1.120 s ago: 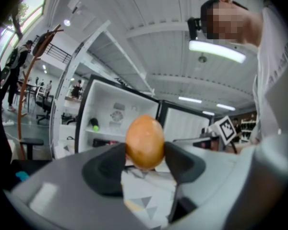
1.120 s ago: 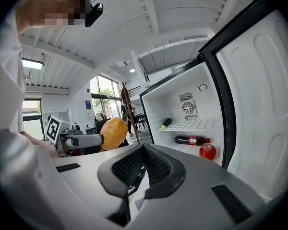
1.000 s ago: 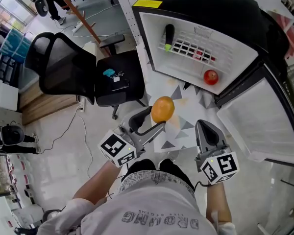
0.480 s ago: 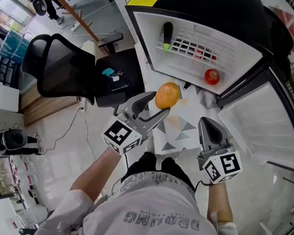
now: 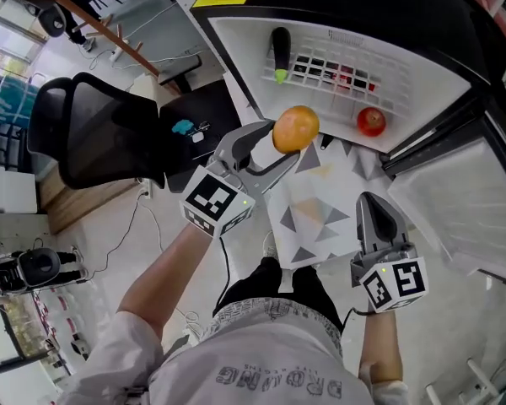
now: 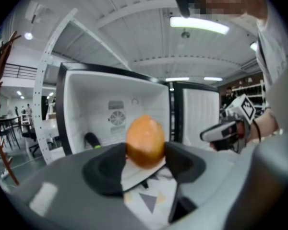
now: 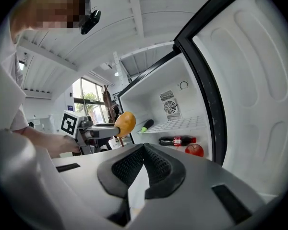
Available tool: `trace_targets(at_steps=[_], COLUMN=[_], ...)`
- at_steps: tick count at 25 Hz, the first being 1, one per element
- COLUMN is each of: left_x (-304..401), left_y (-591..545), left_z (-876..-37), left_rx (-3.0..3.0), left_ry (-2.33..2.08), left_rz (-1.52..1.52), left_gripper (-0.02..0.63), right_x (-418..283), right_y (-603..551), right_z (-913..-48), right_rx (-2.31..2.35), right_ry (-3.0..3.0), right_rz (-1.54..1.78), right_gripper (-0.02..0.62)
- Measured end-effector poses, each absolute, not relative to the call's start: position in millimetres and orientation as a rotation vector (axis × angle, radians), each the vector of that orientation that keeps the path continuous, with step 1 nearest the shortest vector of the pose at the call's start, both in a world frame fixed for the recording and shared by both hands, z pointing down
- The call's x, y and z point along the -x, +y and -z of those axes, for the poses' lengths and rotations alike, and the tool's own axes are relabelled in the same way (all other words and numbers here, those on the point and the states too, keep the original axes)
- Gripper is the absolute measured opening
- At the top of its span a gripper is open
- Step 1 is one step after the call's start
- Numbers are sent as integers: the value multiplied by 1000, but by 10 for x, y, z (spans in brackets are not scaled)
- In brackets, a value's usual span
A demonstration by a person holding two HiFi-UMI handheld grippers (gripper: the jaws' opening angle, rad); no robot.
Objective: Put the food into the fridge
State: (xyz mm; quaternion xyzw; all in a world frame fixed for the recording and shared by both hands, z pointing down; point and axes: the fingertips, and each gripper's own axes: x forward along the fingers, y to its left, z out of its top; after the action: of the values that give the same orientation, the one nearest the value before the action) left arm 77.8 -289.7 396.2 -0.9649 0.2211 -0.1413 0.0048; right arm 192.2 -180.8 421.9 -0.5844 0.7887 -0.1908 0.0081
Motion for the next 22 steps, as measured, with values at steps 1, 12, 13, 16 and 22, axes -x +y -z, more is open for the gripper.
trace_targets(at_steps=[1, 12, 13, 16, 22], left_x=[-802, -1064, -1080, -1123, -1200], left_y=[-2948, -3463, -3498, -3602, -3817], left_z=[-3986, -4030, -4031, -4035, -4052], left_rx=[3012, 2886, 2876, 2843, 2777], left_ry=[679, 594, 590, 589, 615], left_rz=[459, 550, 559, 585, 641], left_gripper=[262, 262, 262, 262, 262], right_x=[-1939, -1997, -1991, -1970, -1946], right_y=[-1830, -2023, -2035, -2078, -2166], right_z=[-4226, -4293, -4301, -4311, -4289], right_rx=[1840, 1900, 1901, 1900, 1894], right_ry=[2449, 2369, 2365, 2360, 2359], right_rz=[595, 587, 587, 585, 566], right_gripper=[3, 3, 2, 3, 3])
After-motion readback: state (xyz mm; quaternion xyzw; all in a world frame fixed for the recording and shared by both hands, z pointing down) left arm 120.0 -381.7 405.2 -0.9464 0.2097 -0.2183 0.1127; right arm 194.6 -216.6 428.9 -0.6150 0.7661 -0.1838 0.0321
